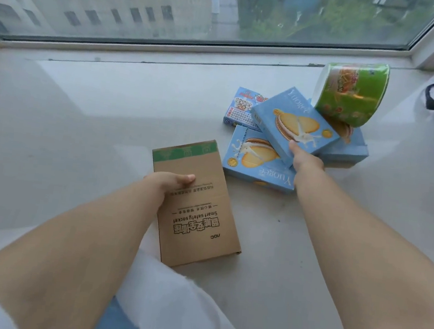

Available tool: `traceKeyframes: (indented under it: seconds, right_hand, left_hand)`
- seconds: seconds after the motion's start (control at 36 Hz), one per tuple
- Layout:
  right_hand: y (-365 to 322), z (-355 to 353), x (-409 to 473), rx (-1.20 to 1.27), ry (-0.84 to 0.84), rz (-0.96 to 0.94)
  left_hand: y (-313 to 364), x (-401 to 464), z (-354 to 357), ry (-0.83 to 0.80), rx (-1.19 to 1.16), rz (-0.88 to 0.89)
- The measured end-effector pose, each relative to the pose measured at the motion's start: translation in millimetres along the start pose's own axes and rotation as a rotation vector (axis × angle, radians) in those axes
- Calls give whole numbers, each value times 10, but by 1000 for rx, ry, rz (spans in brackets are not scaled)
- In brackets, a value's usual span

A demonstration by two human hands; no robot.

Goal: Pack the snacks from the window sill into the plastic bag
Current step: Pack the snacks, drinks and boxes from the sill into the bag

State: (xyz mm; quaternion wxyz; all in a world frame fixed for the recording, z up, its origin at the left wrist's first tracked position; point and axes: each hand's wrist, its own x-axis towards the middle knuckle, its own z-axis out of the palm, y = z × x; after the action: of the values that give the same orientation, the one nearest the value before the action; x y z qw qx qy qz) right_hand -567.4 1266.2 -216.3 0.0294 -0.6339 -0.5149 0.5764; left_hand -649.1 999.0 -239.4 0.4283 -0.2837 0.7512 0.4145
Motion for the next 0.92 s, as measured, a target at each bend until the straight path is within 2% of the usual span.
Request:
traceKeyframes:
  seconds: [0.08,0.22,0.33,0.44,0.64,0.83,0.92]
  right_hand:
    - [38,-32,32,38,-15,13]
    - [111,-135,-86,4,-1,-48]
    - [122,-228,-387,185,-83,-17]
    - [197,-375,-754,323,-172,-10]
    - [282,-624,-1682,489,-319,-104]
    - [579,-828,-2742,557,-524,-236]
    - [808,-849,-3110,554,-598,-292]
  left_hand:
    - [86,-407,27,-51,-17,27]
    - [16,-581,54,-51,-206,50]
    - [91,-830,69,-85,-334,103]
    - [216,-1106,-52,-48,-402,264]
    - [156,-1807,-481,56,-542,588]
    - [-584,-2561,-1157,167,-681,929]
    - [-1012,-2803,-1410,230,-734,1001]
